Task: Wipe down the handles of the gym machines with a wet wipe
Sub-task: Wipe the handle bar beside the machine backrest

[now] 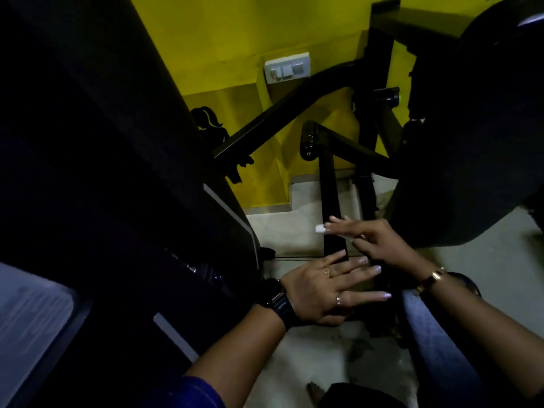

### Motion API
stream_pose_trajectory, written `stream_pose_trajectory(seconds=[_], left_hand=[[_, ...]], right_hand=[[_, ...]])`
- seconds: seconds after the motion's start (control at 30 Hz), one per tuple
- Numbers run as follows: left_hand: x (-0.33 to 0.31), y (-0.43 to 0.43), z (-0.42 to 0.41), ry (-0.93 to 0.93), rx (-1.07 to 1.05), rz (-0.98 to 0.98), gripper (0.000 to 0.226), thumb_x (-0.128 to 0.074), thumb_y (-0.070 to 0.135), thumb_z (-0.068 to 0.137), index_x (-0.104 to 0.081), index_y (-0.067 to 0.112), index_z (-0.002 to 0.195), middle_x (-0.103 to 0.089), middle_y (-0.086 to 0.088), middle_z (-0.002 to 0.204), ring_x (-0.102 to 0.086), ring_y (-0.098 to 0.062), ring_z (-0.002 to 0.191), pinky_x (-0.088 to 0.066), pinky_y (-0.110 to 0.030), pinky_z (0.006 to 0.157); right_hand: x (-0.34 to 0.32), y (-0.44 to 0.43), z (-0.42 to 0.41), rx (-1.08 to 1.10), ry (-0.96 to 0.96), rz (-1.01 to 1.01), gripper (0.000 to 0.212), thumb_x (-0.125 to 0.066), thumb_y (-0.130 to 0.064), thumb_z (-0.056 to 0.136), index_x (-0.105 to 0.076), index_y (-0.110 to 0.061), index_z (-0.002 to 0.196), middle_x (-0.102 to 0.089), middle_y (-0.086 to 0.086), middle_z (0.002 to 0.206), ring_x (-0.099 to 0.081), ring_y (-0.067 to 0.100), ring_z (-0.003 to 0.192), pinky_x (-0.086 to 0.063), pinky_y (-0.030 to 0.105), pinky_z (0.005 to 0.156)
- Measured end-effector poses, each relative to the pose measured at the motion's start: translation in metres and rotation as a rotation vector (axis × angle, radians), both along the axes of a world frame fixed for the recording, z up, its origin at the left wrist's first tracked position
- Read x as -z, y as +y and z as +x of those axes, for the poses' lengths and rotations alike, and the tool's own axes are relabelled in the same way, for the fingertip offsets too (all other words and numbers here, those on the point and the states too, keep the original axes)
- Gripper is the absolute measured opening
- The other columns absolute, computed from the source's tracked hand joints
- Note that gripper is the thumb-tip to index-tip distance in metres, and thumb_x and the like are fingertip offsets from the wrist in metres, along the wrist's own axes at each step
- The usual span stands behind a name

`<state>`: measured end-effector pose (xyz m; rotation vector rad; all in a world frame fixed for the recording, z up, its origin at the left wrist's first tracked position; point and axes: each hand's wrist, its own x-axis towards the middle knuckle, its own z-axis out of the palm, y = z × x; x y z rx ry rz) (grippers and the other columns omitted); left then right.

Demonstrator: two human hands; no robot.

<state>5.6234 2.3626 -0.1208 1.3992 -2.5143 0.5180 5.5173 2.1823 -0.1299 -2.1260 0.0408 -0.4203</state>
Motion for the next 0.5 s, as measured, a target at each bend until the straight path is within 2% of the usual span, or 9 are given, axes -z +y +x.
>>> stream_pose_trajectory(seconds=[0.07, 0.13, 0.23, 0.3, 0.33, 0.4, 0.43, 0.5], left_hand=[[0.002, -0.002, 0.010, -0.008, 0.063, 0.012, 0.057, -0.046, 0.037, 0.089, -0.036, 0.025, 0.144, -0.035, -0.009, 0.151, -0.035, -0.028, 0.140, -0.024, -0.045, 0.118], [0.004, -0.006, 0.016, 0.043, 0.131, 0.014, 0.046, -0.037, 0.037, 0.098, -0.038, 0.025, 0.142, -0.035, -0.008, 0.151, -0.034, -0.027, 0.142, -0.023, -0.045, 0.118], [0.005, -0.012, 0.025, 0.110, 0.135, 0.024, 0.047, -0.024, 0.041, 0.104, -0.038, 0.020, 0.142, -0.037, -0.010, 0.151, -0.019, -0.021, 0.148, -0.019, -0.042, 0.119], [0.006, -0.014, 0.031, 0.189, 0.078, 0.044, 0.053, -0.017, 0.043, 0.104, -0.036, 0.014, 0.144, -0.034, -0.013, 0.153, -0.011, -0.020, 0.150, -0.014, -0.042, 0.119], [0.006, -0.015, 0.037, 0.243, 0.030, 0.058, 0.056, -0.014, 0.044, 0.104, -0.031, 0.013, 0.148, -0.028, -0.012, 0.156, -0.008, -0.020, 0.150, -0.012, -0.040, 0.120], [0.004, -0.020, 0.051, 0.348, -0.087, 0.096, 0.058, -0.009, 0.046, 0.103, -0.013, 0.019, 0.155, -0.006, -0.003, 0.163, -0.004, -0.017, 0.151, -0.007, -0.036, 0.121], [0.002, -0.023, 0.060, 0.367, -0.143, 0.105, 0.058, -0.008, 0.047, 0.103, -0.007, 0.021, 0.155, 0.003, 0.002, 0.164, -0.002, -0.015, 0.151, -0.005, -0.035, 0.121], [-0.001, -0.033, 0.074, 0.328, -0.213, 0.123, 0.058, -0.012, 0.045, 0.103, -0.001, 0.022, 0.155, 0.008, 0.006, 0.163, 0.002, -0.012, 0.150, -0.004, -0.032, 0.121]], right_hand=[[-0.002, -0.002, -0.006, -0.005, 0.021, -0.081, 0.051, -0.042, -0.004, 0.079, -0.060, -0.012, 0.126, -0.056, -0.002, 0.134, -0.042, 0.009, 0.134, -0.027, 0.034, 0.116], [-0.004, -0.008, 0.000, 0.023, 0.042, -0.231, 0.056, -0.043, 0.001, 0.079, -0.056, -0.016, 0.130, -0.051, -0.004, 0.139, -0.038, 0.013, 0.137, -0.028, 0.039, 0.116], [-0.003, -0.012, 0.016, 0.075, 0.079, -0.359, 0.066, -0.042, 0.011, 0.081, -0.053, -0.023, 0.137, -0.046, -0.004, 0.144, -0.034, 0.019, 0.139, -0.034, 0.045, 0.113], [-0.004, -0.007, 0.018, 0.096, 0.113, -0.343, 0.064, -0.050, 0.010, 0.085, -0.051, -0.025, 0.139, -0.045, -0.002, 0.147, -0.035, 0.021, 0.140, -0.037, 0.047, 0.111], [-0.004, -0.001, 0.015, 0.099, 0.114, -0.307, 0.061, -0.058, 0.008, 0.083, -0.054, -0.021, 0.136, -0.047, 0.001, 0.145, -0.038, 0.022, 0.137, -0.037, 0.048, 0.110], [-0.002, 0.015, 0.003, 0.134, 0.039, -0.271, 0.056, -0.065, 0.015, 0.073, -0.064, -0.008, 0.124, -0.056, 0.009, 0.135, -0.051, 0.022, 0.127, -0.041, 0.053, 0.106], [-0.003, 0.023, -0.005, 0.142, 0.002, -0.270, 0.057, -0.063, 0.018, 0.070, -0.065, -0.007, 0.122, -0.059, 0.009, 0.132, -0.053, 0.020, 0.124, -0.041, 0.052, 0.106], [-0.007, 0.037, -0.021, 0.137, -0.016, -0.246, 0.067, -0.054, 0.021, 0.072, -0.059, -0.012, 0.130, -0.056, 0.004, 0.136, -0.048, 0.016, 0.131, -0.036, 0.042, 0.111]])
